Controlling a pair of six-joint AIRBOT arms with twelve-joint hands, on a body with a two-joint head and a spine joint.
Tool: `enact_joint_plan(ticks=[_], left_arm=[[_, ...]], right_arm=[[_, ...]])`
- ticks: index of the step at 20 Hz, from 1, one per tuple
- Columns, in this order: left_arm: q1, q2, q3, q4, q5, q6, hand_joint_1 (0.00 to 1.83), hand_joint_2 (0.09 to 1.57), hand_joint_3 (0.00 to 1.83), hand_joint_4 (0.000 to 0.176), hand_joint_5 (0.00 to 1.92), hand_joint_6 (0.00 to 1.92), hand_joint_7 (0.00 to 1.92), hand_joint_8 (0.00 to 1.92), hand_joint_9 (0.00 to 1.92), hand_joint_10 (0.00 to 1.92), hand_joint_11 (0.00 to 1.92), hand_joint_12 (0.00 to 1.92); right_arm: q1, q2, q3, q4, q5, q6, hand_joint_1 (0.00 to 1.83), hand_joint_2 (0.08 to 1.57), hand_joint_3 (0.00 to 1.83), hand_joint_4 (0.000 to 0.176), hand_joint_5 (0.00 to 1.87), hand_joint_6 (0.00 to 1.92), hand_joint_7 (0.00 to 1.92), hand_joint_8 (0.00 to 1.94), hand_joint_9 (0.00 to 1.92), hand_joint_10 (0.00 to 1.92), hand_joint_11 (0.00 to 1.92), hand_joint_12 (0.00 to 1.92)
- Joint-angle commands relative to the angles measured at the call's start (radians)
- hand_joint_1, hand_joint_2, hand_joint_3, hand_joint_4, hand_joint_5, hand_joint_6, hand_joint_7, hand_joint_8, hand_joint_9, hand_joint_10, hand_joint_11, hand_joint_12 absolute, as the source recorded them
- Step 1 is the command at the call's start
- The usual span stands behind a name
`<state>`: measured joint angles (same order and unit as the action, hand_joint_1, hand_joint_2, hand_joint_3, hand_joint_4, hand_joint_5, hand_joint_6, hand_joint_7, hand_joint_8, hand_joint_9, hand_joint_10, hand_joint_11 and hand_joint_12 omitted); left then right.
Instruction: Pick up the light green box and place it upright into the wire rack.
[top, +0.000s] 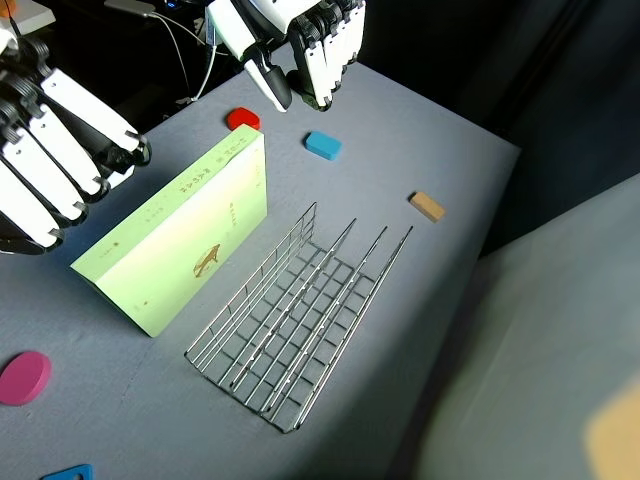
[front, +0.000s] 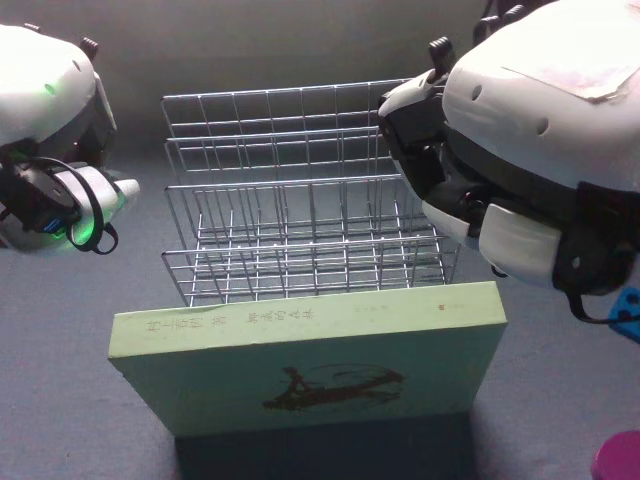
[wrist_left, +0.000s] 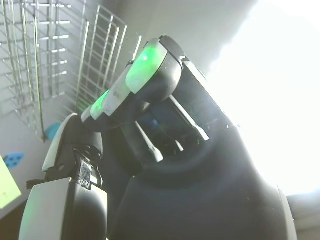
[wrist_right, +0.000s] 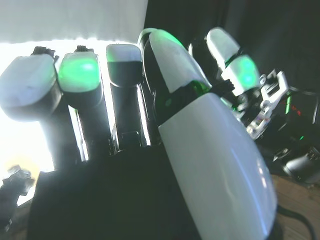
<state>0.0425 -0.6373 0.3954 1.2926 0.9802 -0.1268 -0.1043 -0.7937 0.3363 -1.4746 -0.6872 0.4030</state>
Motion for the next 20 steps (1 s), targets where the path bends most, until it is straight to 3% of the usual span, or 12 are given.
enact_joint_plan(ticks=[1,2,4,9,15,20], left_arm=[[-0.008,0.004,-0.007,0.094,0.009,0.007,0.07,1.25,0.27,0.000,0.10,0.20,0.12,0.07,0.08,0.13,0.00,0.65],[-0.011,0.004,-0.007,0.094,0.011,0.007,0.07,1.25,0.27,0.000,0.10,0.20,0.12,0.07,0.08,0.13,0.00,0.65],[-0.014,0.004,-0.007,0.094,0.012,0.007,0.05,1.38,0.04,0.000,0.16,0.05,0.14,0.00,0.11,0.05,0.00,0.64],[-0.016,0.004,-0.009,0.094,0.013,0.008,0.05,1.39,0.03,0.000,0.16,0.04,0.14,0.00,0.11,0.04,0.00,0.61],[-0.013,0.004,0.010,0.094,0.014,0.081,0.03,1.39,0.02,0.000,0.18,0.03,0.13,0.00,0.11,0.03,0.00,0.62],[0.014,0.015,0.046,0.094,-0.023,0.146,0.03,1.39,0.01,0.000,0.15,0.01,0.13,0.00,0.12,0.03,0.00,0.65]], right_arm=[[0.014,-0.004,-0.002,-0.068,0.003,-0.001,0.74,0.89,0.31,0.000,0.14,0.17,0.23,0.08,0.23,0.23,0.00,0.79],[0.013,-0.004,-0.002,-0.068,0.004,-0.001,0.74,0.89,0.31,0.000,0.14,0.17,0.23,0.08,0.23,0.23,0.00,0.79],[0.014,-0.005,-0.003,-0.066,0.004,0.005,0.86,0.95,0.07,0.000,0.20,0.02,0.26,0.00,0.31,0.05,0.00,0.74],[0.027,-0.024,-0.005,-0.012,-0.019,0.007,0.91,0.95,0.05,0.000,0.20,0.01,0.26,0.00,0.31,0.03,0.00,0.77],[0.073,-0.121,-0.005,0.066,-0.136,-0.017,1.06,0.91,0.00,0.000,0.16,0.00,0.20,0.00,0.26,0.00,0.00,0.60],[0.112,-0.244,-0.002,0.160,-0.262,-0.037,1.22,0.87,0.00,0.000,0.06,0.00,0.09,0.00,0.12,0.00,0.00,0.22]])
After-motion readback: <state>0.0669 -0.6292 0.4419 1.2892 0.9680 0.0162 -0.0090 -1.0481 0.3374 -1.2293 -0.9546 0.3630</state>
